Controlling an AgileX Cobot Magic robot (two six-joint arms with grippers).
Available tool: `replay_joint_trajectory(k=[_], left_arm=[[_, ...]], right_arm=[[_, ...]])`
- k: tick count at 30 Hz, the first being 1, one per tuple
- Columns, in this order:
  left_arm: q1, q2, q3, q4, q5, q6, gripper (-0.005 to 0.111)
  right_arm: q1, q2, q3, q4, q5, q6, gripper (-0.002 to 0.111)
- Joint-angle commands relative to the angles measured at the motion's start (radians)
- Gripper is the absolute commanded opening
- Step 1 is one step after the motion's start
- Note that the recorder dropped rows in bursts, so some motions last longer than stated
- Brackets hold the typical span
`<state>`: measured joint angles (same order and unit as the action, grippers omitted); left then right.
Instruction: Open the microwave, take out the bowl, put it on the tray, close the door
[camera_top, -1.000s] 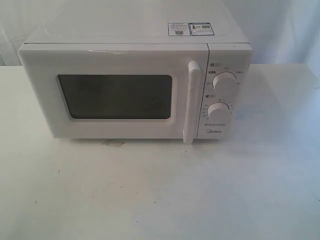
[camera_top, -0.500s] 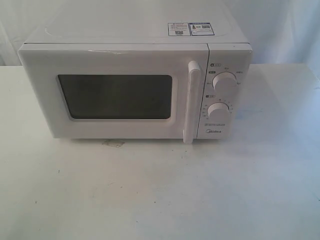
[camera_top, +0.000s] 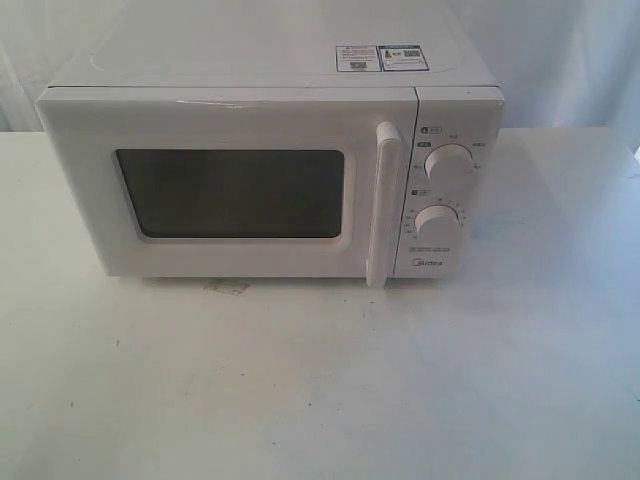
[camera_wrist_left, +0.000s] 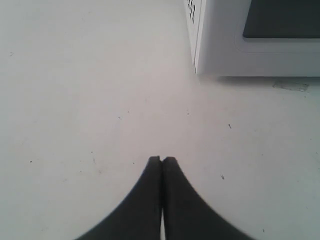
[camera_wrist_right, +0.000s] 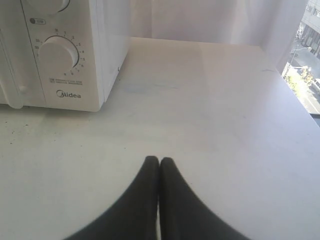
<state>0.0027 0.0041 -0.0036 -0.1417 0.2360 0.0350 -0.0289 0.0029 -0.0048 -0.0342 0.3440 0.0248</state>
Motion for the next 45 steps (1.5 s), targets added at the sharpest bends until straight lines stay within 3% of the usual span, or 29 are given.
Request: replay_joint_trajectory(k=[1,8,14,19,25,28,32,40,45], left_arm=[[-0.005,-0.004,0.004,-0.006,-0.004,-0.005,0.000],[-0.005,-0.004,0.004,-0.006,-0.004,-0.005,0.000],[-0.005,-0.004,0.004,-0.006,-0.004,-0.005,0.000],[-0.005,-0.004,0.004,-0.006,-0.004,-0.005,0.000],[-0.005,-0.004,0.004,-0.006,-0.004,-0.005,0.000],[-0.005,-0.004,0.004,-0.006,-0.004,-0.005,0.000],[-0.005,-0.004,0.004,-0.006,-0.004,-0.005,0.000],[-0.005,-0.004,0.004,-0.006,-0.004,-0.005,0.000],[-0.005,-0.004,0.004,-0.006,-0.004,-0.005,0.000]], right_arm=[[-0.002,-0.003,0.005,0.000,-0.002,-0.002,0.000],[-0.002,-0.003,0.005,-0.011,-0.018,-0.002,0.000],[-0.002,-0.003,0.005,-0.015,-0.376,-0.002,0.000],[-0.002,-0.003,0.005,-0.015,-0.558,0.010,0.000],[-0.002,-0.003,0.005,-0.011,-1.030,0.089,0.000],[-0.002,-0.003,-0.024,-0.011,-1.137,0.070,0.000],[-0.002,-0.003,-0.163,-0.011,-0.962,0.009,0.000],[-0.002,0.129,-0.486,-0.011,-0.133,-0.052,0.000],[-0.002,0.260,-0.495,-0.011,0.023,-0.048,0.000]])
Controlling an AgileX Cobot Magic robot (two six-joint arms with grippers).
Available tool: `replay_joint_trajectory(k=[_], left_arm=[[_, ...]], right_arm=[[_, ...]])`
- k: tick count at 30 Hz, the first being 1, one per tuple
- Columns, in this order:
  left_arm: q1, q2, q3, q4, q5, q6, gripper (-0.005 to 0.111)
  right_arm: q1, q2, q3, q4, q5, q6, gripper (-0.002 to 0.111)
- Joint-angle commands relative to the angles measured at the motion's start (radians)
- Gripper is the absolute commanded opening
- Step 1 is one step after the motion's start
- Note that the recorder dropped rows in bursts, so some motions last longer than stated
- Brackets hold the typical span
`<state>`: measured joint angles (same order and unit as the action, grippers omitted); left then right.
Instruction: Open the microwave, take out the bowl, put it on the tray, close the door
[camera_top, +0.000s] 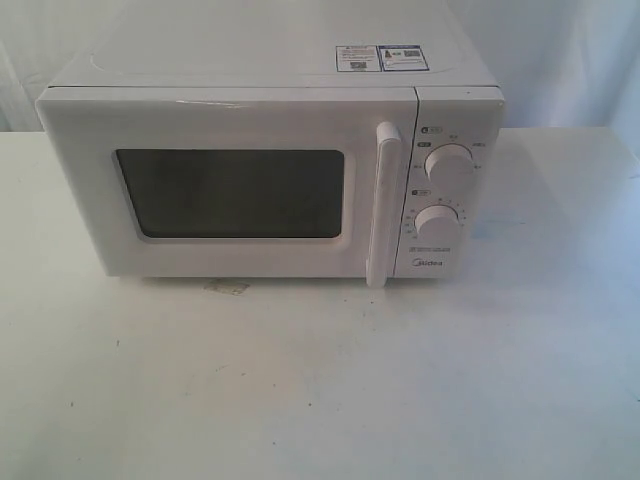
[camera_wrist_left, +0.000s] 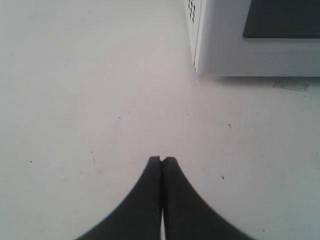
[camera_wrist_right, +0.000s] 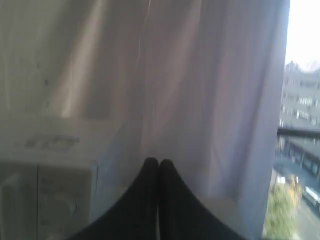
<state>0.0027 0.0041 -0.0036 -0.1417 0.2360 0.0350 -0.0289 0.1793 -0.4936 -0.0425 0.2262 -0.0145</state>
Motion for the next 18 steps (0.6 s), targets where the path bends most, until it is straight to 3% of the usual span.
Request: replay_joint_trajectory(k=[1,14,18], left_arm=[[-0.005,-0.004,0.004,-0.006,-0.004,-0.005,0.000],[-0.005,-0.004,0.004,-0.006,-0.004,-0.005,0.000],[-0.005,-0.004,0.004,-0.006,-0.004,-0.005,0.000]], right_arm=[[-0.002,0.098,-0.007,-0.003,0.145,-0.008,0.000],[-0.002,0.123,-0.007,0.058,0.154,0.132,0.000],[-0.002,0.145,-0.007,0.182,0.163,0.127,0.000]])
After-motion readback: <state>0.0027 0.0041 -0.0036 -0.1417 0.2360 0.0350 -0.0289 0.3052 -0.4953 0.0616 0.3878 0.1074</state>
